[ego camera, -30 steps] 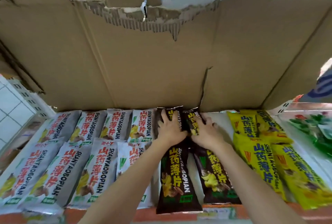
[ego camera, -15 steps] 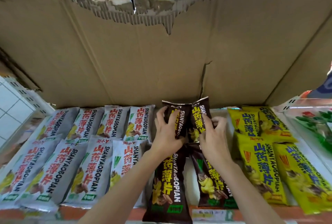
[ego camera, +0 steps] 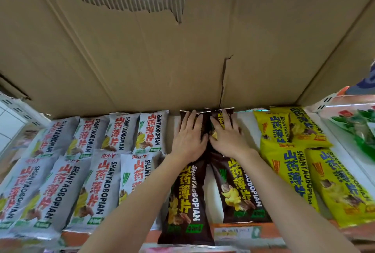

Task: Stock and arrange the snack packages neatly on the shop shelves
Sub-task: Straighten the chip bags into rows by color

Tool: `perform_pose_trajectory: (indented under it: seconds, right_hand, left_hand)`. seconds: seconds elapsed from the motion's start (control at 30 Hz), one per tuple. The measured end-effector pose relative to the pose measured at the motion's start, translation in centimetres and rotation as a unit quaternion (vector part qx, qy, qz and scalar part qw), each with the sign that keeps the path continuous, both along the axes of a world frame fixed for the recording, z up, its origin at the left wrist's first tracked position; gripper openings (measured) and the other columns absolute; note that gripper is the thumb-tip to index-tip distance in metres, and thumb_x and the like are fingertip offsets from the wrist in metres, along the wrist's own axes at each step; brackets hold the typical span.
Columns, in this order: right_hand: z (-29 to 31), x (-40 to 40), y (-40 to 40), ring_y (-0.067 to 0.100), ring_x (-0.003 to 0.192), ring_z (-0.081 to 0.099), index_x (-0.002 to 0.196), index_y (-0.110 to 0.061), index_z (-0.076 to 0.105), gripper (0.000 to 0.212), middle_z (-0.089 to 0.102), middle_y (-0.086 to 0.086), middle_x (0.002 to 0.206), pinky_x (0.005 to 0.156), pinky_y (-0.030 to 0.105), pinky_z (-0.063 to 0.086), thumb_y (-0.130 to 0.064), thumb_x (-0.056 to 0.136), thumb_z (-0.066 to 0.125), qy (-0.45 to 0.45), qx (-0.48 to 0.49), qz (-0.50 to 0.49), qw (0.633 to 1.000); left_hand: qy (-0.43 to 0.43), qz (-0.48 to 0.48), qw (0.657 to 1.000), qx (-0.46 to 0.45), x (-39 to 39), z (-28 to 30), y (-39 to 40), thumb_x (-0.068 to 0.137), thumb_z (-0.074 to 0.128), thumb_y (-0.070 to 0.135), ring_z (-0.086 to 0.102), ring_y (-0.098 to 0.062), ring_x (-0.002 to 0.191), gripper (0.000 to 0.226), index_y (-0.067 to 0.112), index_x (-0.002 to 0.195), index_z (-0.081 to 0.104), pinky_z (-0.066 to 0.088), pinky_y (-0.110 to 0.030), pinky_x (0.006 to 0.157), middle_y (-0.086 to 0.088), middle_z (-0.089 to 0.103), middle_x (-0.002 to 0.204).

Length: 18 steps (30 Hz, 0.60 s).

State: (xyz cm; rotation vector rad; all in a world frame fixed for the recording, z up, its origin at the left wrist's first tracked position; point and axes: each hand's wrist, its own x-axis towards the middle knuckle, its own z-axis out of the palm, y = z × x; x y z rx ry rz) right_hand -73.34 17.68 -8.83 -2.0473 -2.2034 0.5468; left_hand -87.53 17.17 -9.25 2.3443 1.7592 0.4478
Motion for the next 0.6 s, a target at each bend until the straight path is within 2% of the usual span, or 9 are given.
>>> perform_pose_trajectory:
  seconds: [0.17, 0.3, 0.43, 0.53, 0.6]
  right_hand:
    - [-0.3, 0.8, -0.1, 0.029, 0.141, -0.021, 0.147, -0.037, 0.0, 0.077, -0.026, 0.001, 0.154, 0.112, 0.053, 0.013, -0.047, 0.084, 0.044, -0.07, -0.071, 0.041, 0.994]
    - [-0.3, 0.3, 0.0, 0.03, 0.14, -0.024, 0.147, -0.038, 0.001, 0.07, -0.026, -0.005, 0.153, 0.112, 0.053, 0.011, -0.045, 0.088, 0.039, -0.079, -0.046, 0.038, 0.995]
    - [1.3, 0.6, 0.7, 0.028, 0.141, -0.021, 0.149, -0.033, 0.003, 0.063, -0.017, -0.009, 0.156, 0.115, 0.05, 0.003, -0.039, 0.094, 0.033, -0.046, -0.062, 0.053, 0.996]
    - [3.2, 1.3, -0.8, 0.023, 0.144, -0.009, 0.149, -0.026, 0.009, 0.058, -0.007, -0.004, 0.158, 0.114, 0.049, 0.006, -0.036, 0.097, 0.032, 0.003, -0.055, 0.037, 0.998]
    - [3.8, 1.9, -3.9, 0.023, 0.144, 0.001, 0.147, -0.026, 0.017, 0.056, 0.002, -0.001, 0.158, 0.113, 0.049, 0.012, -0.04, 0.096, 0.034, 0.036, 0.018, 0.013, 0.999]
  left_hand:
    - [0.017, 0.049, 0.998, -0.024, 1.0, -0.2, 0.2, 0.093, 0.038, 0.043, -0.004, -0.024, 0.145, 0.066, 0.019, 0.149, 0.013, 0.005, -0.046, 0.116, -0.006, 0.006, 0.158]
    - [0.041, 0.059, 0.996, -0.053, 1.5, -0.3, 0.7, 0.089, 0.041, 0.046, -0.007, -0.03, 0.144, 0.069, 0.027, 0.148, 0.013, 0.009, -0.055, 0.112, -0.005, 0.004, 0.158]
    - [0.052, 0.063, 0.991, -0.104, 1.7, 0.8, 1.4, 0.093, 0.035, 0.049, -0.011, -0.032, 0.143, 0.066, 0.027, 0.149, 0.01, 0.0, -0.049, 0.116, -0.009, -0.003, 0.158]
    - [-0.032, 0.059, 0.986, -0.15, 0.9, 2.9, 0.4, 0.097, 0.03, 0.047, -0.009, -0.025, 0.145, 0.06, 0.021, 0.149, 0.015, -0.004, -0.042, 0.117, -0.009, 0.0, 0.158]
    - [-0.089, 0.05, 0.991, -0.092, -0.1, 3.8, -2.5, 0.096, 0.038, 0.044, 0.0, -0.024, 0.145, 0.057, 0.021, 0.146, 0.025, 0.004, -0.043, 0.117, -0.009, 0.011, 0.157]
